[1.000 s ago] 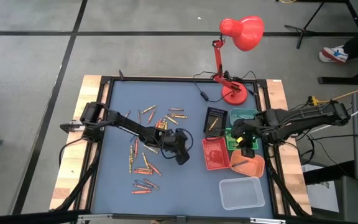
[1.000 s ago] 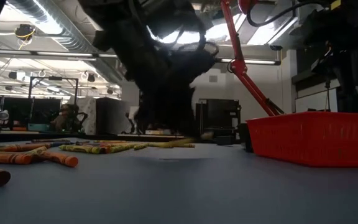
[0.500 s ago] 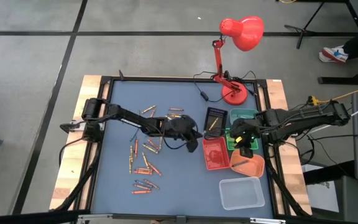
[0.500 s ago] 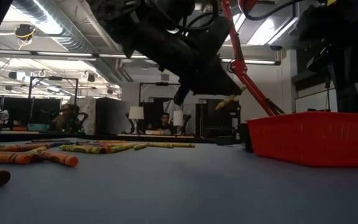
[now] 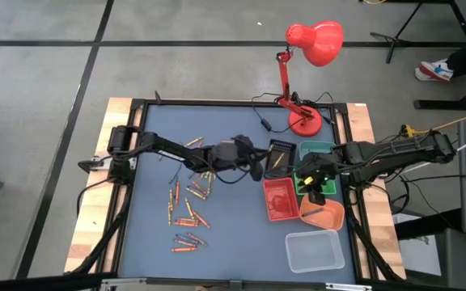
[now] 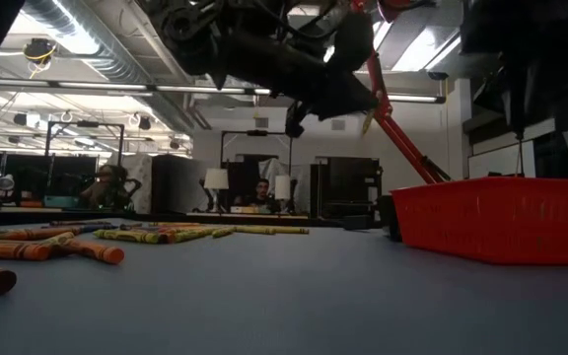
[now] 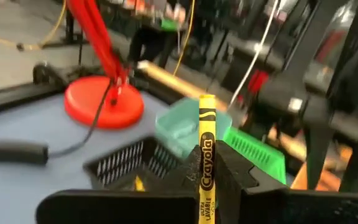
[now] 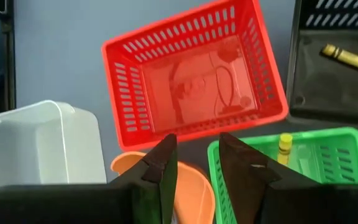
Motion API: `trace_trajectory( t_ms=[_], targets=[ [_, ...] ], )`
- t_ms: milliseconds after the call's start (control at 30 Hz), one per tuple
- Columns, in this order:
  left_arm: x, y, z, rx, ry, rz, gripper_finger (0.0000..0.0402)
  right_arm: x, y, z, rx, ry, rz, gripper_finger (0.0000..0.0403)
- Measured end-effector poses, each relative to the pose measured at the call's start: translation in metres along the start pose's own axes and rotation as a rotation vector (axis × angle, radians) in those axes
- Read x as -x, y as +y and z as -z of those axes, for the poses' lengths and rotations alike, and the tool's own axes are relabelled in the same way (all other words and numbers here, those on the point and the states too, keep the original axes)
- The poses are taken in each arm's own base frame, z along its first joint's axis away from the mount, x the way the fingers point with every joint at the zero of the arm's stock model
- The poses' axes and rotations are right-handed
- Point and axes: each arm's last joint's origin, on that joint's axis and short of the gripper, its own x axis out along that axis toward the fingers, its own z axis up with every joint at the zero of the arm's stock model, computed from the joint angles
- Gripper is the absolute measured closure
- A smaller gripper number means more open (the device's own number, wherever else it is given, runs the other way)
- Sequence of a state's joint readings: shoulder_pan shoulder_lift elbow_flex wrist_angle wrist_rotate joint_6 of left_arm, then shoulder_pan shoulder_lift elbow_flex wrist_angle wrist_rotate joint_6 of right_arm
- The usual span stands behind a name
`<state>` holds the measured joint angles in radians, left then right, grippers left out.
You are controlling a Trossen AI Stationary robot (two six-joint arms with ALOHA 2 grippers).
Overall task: Sort crayons
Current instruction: Put the yellow crayon into the black basket
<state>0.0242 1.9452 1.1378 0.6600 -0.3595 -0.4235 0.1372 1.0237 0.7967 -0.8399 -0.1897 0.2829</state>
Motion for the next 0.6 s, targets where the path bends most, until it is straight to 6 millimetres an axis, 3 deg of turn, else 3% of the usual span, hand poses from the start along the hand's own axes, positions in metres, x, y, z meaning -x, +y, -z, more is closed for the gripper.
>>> trace_trajectory(
  t_ms=[333, 600],
  targets=[
    [-0.015, 0.01, 0.011, 0.042, -0.078, 0.014, 0.0388, 0.0, 0.002, -0.006, 0.012, -0.057, -0.016, 0.0285],
    [-0.039, 0.011, 0.035, 0.031, -0.049, 0.004, 0.0387, 0.0, 0.003, -0.008, 0.018, -0.086, -0.026, 0.0285]
  ],
)
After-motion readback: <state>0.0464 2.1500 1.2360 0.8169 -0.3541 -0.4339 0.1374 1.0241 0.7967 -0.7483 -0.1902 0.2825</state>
